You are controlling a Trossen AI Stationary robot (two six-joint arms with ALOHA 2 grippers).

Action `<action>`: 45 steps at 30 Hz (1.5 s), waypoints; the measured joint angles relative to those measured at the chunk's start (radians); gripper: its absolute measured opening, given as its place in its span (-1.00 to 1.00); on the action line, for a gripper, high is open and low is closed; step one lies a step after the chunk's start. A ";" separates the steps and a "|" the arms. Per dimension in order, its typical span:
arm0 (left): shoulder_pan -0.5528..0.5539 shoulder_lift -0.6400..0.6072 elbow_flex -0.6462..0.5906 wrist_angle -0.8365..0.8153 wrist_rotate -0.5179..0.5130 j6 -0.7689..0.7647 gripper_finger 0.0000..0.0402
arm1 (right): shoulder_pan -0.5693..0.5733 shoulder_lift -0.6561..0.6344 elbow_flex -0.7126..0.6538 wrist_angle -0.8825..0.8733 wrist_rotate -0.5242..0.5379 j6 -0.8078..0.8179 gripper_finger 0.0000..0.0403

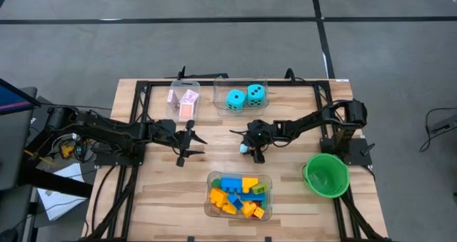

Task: Pick & Place Toys
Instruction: Put the light blue game piece into the bottom transparent bin

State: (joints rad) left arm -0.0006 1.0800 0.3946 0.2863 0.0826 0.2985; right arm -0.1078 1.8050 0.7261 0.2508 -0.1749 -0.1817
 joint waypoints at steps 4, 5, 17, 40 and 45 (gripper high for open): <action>0.000 0.000 0.000 0.000 0.000 -0.005 -0.17 | -0.003 -0.014 -0.001 -0.011 -0.004 0.029 -0.09; 0.000 0.000 0.000 0.000 0.000 -0.011 -0.17 | -0.003 -0.019 -0.001 -0.015 -0.011 0.033 -0.09; 0.000 0.000 0.000 0.106 -0.068 -0.017 -0.17 | -0.006 -0.187 -0.006 -0.166 -0.064 0.028 -0.09; 0.187 0.019 0.001 0.700 -0.136 -0.074 -0.17 | 0.085 -0.507 -0.256 0.288 -0.357 0.198 -0.09; 0.183 0.059 0.002 0.743 -0.135 -0.082 -0.17 | 0.153 -0.445 -0.255 0.380 -0.319 0.208 -0.09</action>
State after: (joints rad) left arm 0.1822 1.1393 0.3962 1.0296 -0.0525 0.2166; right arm 0.0450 1.3597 0.4706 0.6305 -0.4943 0.0266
